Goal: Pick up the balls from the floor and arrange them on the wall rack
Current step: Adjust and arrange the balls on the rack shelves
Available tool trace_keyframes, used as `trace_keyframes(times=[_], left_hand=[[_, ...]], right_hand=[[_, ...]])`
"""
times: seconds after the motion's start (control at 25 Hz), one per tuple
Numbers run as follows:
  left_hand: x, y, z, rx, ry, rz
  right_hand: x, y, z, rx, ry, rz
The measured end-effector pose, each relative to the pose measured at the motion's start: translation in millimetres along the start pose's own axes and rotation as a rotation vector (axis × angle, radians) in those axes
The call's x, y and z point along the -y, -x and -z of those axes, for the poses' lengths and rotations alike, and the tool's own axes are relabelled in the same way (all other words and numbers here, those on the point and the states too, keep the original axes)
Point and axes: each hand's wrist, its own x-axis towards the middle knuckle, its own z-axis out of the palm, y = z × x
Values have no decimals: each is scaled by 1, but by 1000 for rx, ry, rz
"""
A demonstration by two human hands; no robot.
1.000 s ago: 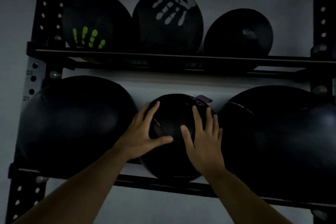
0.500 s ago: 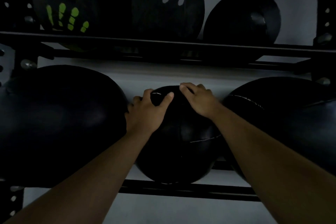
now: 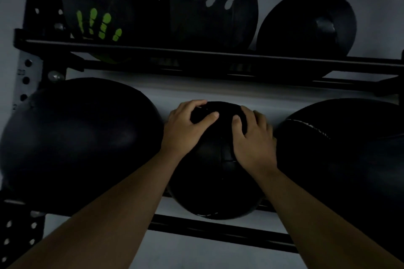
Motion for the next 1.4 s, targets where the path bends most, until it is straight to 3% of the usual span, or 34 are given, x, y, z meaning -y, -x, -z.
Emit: trace_keyframes(times=[0.16, 0.44, 0.52, 0.72, 0.92, 1.04, 1.2, 1.4], left_hand=[[5, 20, 3, 41, -95, -41], [-5, 26, 45, 370, -559, -74], [-7, 22, 73, 347, -704, -117], [5, -8, 183, 54, -843, -60], [58, -17, 297, -59, -762, 31], [91, -15, 339, 23, -654, 78], [124, -10, 341, 184, -384, 65], [134, -5, 303, -27, -238, 26]], right_hand=[[-7, 22, -3, -30, 8, 33], [0, 25, 9, 44, 122, 3], [16, 24, 11, 37, 165, 58], [110, 16, -8, 31, 118, 215], [218, 25, -66, 76, 40, 256], [258, 34, -111, 126, 59, 222], [274, 48, -154, 130, 95, 122], [251, 50, -155, 104, 25, 67]])
